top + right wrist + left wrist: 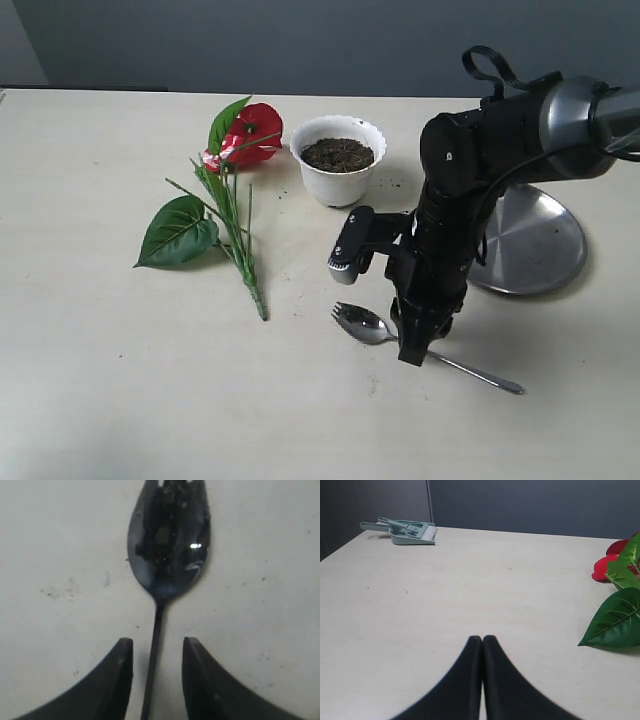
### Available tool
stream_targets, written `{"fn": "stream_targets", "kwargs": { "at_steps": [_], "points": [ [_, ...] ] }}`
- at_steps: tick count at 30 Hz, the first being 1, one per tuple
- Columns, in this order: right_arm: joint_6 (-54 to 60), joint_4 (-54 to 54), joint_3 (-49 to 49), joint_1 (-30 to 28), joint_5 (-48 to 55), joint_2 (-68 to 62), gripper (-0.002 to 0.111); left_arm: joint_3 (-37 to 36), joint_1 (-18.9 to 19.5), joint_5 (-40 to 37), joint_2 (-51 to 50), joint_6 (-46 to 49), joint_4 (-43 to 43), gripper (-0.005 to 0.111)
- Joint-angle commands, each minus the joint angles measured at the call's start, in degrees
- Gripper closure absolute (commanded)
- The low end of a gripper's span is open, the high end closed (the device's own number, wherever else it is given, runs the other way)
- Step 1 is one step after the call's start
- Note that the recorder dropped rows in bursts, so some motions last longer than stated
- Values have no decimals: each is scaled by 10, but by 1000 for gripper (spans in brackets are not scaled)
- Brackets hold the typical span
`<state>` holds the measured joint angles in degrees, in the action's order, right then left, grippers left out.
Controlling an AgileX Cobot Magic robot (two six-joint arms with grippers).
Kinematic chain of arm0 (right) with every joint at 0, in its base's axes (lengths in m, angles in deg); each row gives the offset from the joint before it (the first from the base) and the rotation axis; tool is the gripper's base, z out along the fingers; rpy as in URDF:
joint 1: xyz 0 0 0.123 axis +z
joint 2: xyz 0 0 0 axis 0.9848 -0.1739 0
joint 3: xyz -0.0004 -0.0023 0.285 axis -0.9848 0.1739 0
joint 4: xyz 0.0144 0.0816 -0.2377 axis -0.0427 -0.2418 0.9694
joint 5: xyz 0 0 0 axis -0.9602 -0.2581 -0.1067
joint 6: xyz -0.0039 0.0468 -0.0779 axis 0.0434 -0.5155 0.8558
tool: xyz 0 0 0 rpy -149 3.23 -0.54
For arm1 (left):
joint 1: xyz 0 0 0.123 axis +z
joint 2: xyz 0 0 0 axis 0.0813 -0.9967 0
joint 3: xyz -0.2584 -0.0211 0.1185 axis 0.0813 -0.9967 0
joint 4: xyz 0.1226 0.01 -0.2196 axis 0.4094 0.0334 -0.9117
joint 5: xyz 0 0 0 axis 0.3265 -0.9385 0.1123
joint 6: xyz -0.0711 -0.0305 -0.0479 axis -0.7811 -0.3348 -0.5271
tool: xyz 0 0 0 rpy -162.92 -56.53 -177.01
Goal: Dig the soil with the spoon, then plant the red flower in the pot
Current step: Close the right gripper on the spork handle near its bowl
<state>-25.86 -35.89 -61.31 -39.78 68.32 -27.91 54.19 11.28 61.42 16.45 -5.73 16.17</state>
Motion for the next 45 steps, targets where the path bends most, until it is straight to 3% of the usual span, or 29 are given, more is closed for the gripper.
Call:
{"fn": "stream_targets", "kwargs": {
  "at_steps": [1,45],
  "points": [
    [6,7,-3,0,-19,1,74,-2,-1,7,3,-1,0,106],
    [5,-23,-2,0,-36,-2,74,-2,-1,7,3,-1,0,106]
  ]
}}
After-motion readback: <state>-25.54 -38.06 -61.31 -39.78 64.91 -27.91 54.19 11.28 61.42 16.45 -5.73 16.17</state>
